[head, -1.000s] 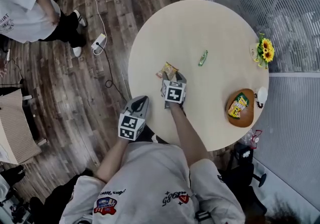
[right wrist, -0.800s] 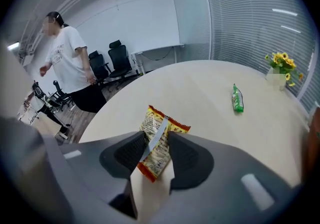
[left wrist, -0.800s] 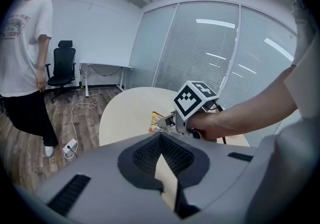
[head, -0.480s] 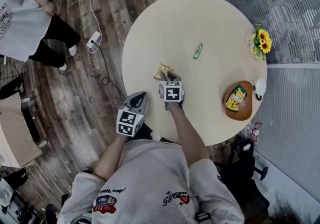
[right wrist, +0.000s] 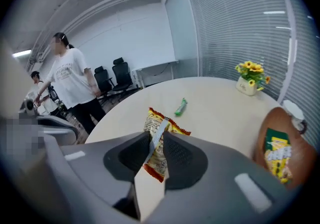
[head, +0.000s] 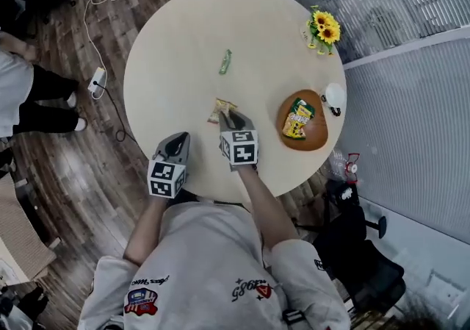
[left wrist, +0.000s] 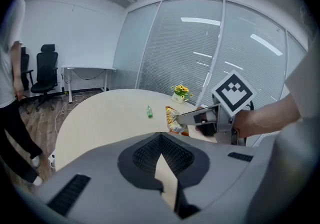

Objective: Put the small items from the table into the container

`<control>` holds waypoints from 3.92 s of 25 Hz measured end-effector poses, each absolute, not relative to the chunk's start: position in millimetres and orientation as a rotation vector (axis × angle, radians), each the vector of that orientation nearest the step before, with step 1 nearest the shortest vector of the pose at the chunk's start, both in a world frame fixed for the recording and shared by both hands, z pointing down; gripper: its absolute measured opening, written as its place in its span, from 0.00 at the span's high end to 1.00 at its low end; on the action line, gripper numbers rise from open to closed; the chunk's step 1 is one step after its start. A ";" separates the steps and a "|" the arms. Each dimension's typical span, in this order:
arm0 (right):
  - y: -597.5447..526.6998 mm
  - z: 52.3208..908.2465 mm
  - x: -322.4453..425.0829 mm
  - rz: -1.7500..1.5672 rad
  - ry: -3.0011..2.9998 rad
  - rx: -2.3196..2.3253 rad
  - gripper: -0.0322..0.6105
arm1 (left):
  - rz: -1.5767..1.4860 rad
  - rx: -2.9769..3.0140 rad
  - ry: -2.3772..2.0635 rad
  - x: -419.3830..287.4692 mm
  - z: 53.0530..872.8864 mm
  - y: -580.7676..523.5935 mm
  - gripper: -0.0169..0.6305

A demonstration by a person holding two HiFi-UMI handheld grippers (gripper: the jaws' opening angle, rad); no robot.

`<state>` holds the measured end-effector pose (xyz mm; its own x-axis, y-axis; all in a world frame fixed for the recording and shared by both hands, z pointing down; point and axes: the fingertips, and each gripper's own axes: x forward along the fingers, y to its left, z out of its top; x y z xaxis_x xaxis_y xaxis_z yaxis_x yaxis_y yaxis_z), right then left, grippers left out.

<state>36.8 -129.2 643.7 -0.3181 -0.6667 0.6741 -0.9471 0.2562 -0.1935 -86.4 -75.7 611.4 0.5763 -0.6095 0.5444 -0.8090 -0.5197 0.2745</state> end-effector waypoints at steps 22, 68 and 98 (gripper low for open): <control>-47.4 667.4 342.9 0.953 -1.624 1.947 0.81 | 0.574 2.412 -1.042 27.9 591.9 -61.6 0.96; -222.9 655.0 61.5 0.843 -2.077 1.613 0.88 | 0.574 2.311 -1.113 -76.9 618.9 -100.9 0.96; -248.7 698.7 95.4 0.958 -1.895 1.529 0.88 | 0.625 2.267 -1.053 -82.0 640.9 -129.9 0.96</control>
